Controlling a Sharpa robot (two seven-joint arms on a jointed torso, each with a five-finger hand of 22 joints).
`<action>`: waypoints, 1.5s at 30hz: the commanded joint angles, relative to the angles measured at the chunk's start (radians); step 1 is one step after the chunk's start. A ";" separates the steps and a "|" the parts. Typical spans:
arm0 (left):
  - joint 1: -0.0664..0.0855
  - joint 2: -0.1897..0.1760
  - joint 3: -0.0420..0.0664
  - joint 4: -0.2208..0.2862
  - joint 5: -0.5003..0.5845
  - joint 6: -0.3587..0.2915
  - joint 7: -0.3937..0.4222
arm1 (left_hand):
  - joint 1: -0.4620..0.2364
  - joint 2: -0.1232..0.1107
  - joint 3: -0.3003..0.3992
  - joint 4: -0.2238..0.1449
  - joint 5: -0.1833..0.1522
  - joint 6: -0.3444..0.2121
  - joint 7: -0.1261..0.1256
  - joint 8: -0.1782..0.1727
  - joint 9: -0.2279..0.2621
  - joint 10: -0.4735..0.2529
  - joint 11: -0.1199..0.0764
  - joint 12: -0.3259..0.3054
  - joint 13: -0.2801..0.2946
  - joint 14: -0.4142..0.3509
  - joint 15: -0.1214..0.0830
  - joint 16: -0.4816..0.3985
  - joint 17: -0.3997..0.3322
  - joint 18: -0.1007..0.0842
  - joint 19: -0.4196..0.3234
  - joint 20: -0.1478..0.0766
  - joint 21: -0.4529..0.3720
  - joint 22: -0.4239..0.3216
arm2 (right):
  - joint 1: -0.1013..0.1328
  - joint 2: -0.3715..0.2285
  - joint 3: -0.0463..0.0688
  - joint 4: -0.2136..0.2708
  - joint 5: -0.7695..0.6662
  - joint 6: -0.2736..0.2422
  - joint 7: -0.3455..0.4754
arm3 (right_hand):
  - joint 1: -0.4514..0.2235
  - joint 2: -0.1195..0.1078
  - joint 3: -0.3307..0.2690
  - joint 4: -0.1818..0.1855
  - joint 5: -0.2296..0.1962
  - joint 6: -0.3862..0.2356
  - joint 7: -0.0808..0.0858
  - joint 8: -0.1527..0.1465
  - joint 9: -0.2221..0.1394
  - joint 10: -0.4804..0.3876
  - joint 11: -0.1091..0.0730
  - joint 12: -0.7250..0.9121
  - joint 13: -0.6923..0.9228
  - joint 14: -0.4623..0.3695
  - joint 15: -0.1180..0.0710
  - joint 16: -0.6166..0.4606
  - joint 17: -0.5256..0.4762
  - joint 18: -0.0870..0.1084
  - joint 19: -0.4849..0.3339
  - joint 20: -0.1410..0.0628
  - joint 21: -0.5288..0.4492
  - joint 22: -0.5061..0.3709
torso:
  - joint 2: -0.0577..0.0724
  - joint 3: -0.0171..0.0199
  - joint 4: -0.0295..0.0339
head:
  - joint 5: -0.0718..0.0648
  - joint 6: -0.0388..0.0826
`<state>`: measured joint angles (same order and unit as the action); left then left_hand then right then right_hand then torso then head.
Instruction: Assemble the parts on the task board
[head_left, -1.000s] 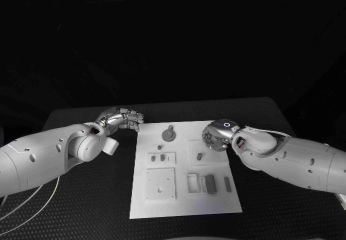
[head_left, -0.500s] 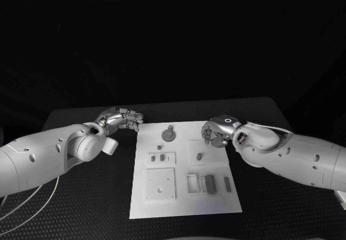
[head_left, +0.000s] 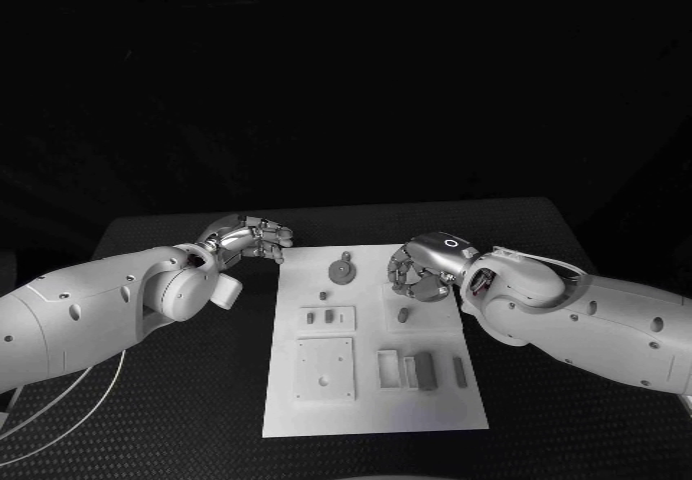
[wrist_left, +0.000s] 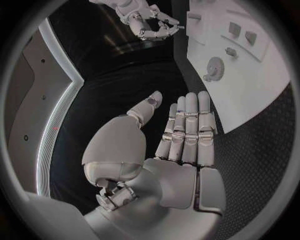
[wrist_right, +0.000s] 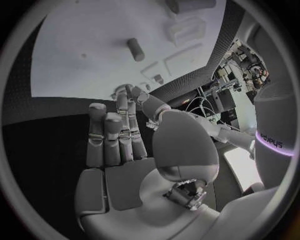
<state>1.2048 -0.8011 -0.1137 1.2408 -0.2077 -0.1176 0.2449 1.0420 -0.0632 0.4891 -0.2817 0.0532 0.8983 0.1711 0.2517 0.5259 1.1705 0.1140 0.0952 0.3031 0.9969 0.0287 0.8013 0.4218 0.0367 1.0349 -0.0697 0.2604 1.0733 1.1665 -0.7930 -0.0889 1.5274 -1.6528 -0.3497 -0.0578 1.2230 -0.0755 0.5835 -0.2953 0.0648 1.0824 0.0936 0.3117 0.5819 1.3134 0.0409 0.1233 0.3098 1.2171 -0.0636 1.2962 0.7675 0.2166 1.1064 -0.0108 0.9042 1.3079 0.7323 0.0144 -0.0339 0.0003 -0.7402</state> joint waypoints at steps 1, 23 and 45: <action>0.001 0.003 0.001 0.002 -0.002 0.009 0.011 | -0.010 0.002 -0.006 0.001 0.003 -0.005 0.001 0.006 -0.001 0.002 0.000 -0.003 -0.002 0.006 0.002 -0.006 0.001 0.018 0.007 0.003 -0.003 -0.001 | -0.001 0.009 0.001 0.028 0.049 -0.013 0.032 | 0.001 0.001 0.005 0.001 0.004 0.002 0.001 0.002 0.002 0.005 -0.001 0.000 0.000 0.003 -0.007 -0.001 0.000 0.045 0.005 -0.004 0.006 0.008 | 0.000 0.0002 0.0019 | 0.015 -0.001; 0.001 0.010 0.001 0.006 0.001 0.004 0.011 | -0.009 0.002 -0.006 0.000 0.003 -0.004 0.000 0.007 -0.002 0.004 -0.001 -0.003 -0.002 0.007 0.002 -0.007 0.004 0.018 0.008 0.002 -0.004 -0.002 | -0.058 0.141 -0.013 0.008 -0.002 0.009 0.042 | 0.000 0.004 0.006 0.001 0.004 -0.001 0.002 0.000 0.003 0.004 0.000 -0.002 -0.001 0.003 -0.007 -0.003 -0.001 0.045 0.005 -0.005 0.004 0.007 | -0.001 -0.0031 0.0029 | 0.116 -0.037; 0.002 0.019 0.001 0.006 0.001 0.004 0.014 | -0.008 0.002 -0.006 0.000 0.003 -0.004 0.000 0.009 -0.002 0.005 -0.001 -0.002 -0.002 0.009 0.001 -0.009 0.007 0.018 0.009 0.002 -0.005 -0.002 | -0.096 0.177 -0.046 -0.006 -0.052 0.035 0.038 | -0.001 0.005 0.007 0.001 0.004 -0.002 0.003 0.000 0.005 0.004 0.000 -0.004 -0.001 0.003 -0.006 -0.004 -0.001 0.045 0.005 -0.005 0.003 0.007 | -0.001 -0.0013 0.0004 | 0.153 -0.058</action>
<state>1.2056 -0.7842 -0.1136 1.2449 -0.2072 -0.1185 0.2460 1.0420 -0.0632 0.4891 -0.2817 0.0532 0.8983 0.1710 0.2553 0.5244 1.1705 0.1140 0.0952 0.3025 0.9969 0.0287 0.7974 0.4278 0.0429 1.0383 -0.0660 0.2603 1.0727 1.0717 -0.6180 -0.1351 1.5230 -1.6805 -0.3316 -0.0260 1.2220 -0.0765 0.5851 -0.2937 0.0659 1.0756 0.0933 0.3101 0.5863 1.3133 0.0409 0.1193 0.3080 1.2206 -0.0637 1.2962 0.7676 0.2164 1.1096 -0.0103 0.9042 1.3074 0.7314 0.0124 -0.0341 0.1499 -0.7965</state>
